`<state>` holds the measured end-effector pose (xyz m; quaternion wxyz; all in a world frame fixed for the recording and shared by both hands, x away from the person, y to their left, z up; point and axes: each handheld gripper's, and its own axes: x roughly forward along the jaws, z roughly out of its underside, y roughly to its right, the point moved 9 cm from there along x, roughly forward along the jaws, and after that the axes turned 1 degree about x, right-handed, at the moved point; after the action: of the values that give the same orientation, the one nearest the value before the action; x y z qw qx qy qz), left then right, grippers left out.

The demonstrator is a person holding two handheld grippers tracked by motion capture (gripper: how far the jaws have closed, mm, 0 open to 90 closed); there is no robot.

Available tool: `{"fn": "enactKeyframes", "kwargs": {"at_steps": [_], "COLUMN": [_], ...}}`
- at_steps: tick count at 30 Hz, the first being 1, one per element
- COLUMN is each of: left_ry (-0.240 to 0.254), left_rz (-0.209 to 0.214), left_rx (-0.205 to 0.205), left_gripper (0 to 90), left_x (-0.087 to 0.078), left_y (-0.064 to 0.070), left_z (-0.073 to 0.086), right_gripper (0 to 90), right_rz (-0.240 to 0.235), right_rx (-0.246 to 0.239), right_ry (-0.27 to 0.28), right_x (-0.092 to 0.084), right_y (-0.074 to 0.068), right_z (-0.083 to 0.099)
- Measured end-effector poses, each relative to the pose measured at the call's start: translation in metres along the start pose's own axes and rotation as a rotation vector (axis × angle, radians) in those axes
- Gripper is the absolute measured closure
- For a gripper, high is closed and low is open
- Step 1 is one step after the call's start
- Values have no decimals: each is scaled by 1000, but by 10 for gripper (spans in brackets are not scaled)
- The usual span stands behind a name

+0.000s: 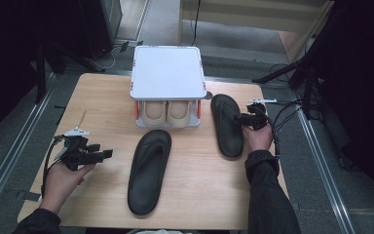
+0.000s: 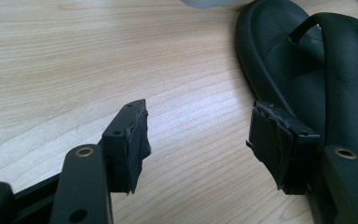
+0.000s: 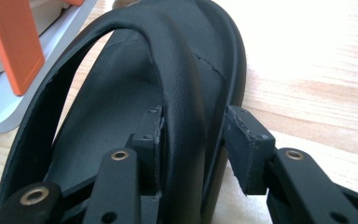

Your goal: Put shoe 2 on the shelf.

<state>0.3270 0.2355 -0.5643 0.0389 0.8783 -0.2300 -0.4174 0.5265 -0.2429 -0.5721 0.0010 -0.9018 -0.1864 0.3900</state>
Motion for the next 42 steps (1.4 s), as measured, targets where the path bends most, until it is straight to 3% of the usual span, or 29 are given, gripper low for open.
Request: {"fn": "enactKeyframes", "kwargs": {"at_steps": [11, 13, 14, 42], "left_ry": [2, 1, 0, 5], "left_rz": [-7, -6, -7, -1], "left_rx": [-13, -15, -14, -4], "left_gripper": [378, 378, 378, 378], "left_x": [-2, -2, -2, -1], "left_y": [-1, -1, -1, 0], "left_z": [4, 4, 4, 0], "right_gripper": [630, 660, 741, 750], "right_rz": [20, 25, 19, 13], "right_rx": [18, 17, 15, 34], "right_ry": [8, 9, 13, 11], "right_x": [4, 4, 3, -14], "right_y": [0, 0, 0, -7], "right_z": [-3, -4, -4, -8]}}
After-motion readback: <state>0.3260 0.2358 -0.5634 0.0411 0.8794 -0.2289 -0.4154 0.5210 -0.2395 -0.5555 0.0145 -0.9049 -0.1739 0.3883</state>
